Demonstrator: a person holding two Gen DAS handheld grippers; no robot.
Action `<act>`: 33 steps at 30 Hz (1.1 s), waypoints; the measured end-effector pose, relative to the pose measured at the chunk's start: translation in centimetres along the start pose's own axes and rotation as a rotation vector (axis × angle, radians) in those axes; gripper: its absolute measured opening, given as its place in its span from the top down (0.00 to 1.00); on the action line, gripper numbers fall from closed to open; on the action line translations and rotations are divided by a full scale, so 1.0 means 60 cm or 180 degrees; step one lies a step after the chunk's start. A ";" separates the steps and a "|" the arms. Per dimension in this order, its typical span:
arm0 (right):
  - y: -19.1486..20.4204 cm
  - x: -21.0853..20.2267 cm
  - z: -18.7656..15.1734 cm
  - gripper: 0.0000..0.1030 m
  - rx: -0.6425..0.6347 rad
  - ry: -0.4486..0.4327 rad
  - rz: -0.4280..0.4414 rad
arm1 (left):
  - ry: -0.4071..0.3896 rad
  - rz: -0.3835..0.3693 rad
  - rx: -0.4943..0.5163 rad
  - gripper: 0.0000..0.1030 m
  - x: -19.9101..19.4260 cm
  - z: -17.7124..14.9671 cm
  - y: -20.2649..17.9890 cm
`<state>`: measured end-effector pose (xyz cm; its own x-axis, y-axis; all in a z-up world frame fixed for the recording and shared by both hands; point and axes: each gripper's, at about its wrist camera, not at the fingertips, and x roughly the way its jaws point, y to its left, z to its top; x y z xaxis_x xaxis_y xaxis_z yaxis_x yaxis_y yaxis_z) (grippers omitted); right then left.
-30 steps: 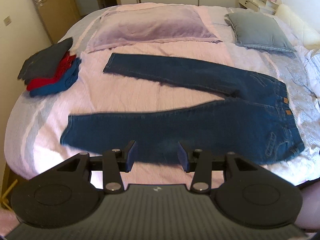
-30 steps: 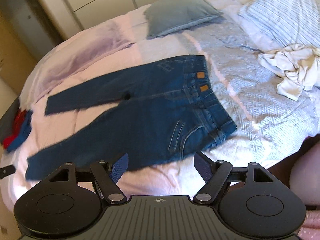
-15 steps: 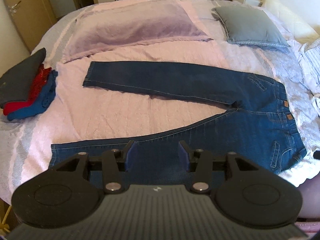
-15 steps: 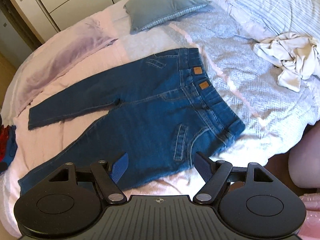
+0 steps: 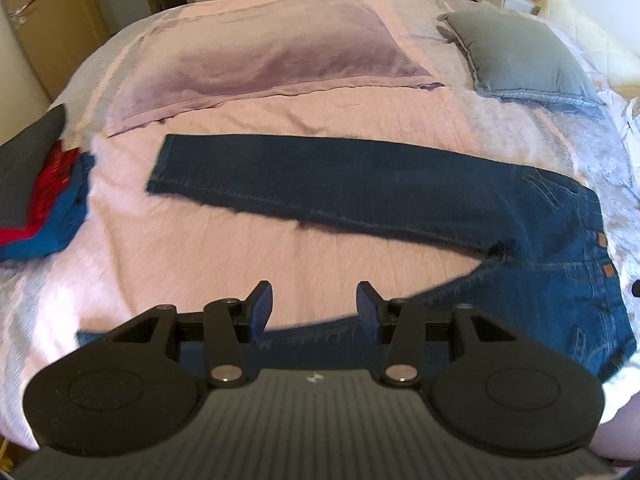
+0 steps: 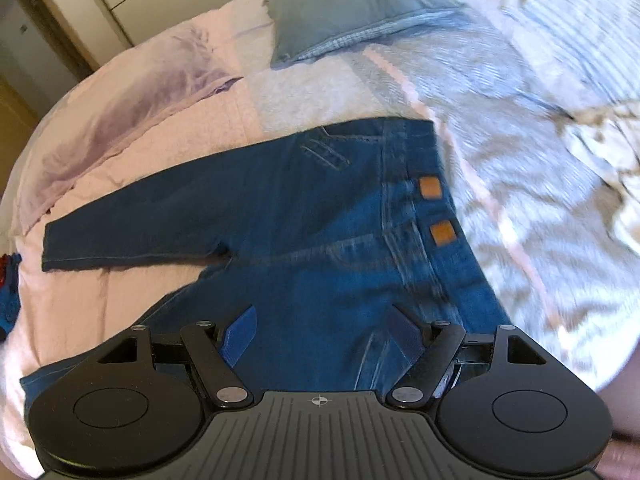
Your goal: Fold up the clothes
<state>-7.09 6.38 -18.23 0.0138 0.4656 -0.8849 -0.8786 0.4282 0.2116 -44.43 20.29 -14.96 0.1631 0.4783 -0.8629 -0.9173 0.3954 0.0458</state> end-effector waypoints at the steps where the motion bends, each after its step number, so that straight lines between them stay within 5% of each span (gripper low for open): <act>1: -0.005 0.019 0.015 0.27 -0.0077 0.0026 0.0023 | 0.0003 -0.0022 0.0015 0.59 0.022 0.010 -0.009; 7: -0.038 0.162 0.103 0.27 -0.0513 0.0238 0.0130 | -0.0024 -0.0321 0.0310 0.59 0.195 0.080 -0.081; 12: -0.050 0.267 0.199 0.27 -0.1061 0.0304 0.0324 | -0.0108 -0.0520 0.0890 0.59 0.331 0.155 -0.100; 18: -0.044 0.363 0.315 0.27 -0.1879 0.0475 0.0904 | -0.0124 -0.0730 0.1731 0.59 0.447 0.232 -0.086; 24: -0.043 0.437 0.400 0.27 -0.2319 0.0794 0.1071 | 0.0097 -0.0931 0.2448 0.59 0.513 0.281 -0.054; 28: -0.042 0.489 0.426 0.27 -0.2360 0.1287 0.1204 | 0.0362 -0.1014 0.2594 0.57 0.557 0.302 -0.028; 33: -0.041 0.526 0.408 0.27 -0.2492 0.1573 0.1209 | 0.0561 -0.1109 0.2495 0.51 0.598 0.310 0.001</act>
<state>7.17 39.01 -36.51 -0.3768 0.0152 -0.9262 -0.8530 -0.3955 0.3405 -31.85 52.06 -36.55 0.2696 0.1274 -0.9545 -0.3012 0.9526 0.0420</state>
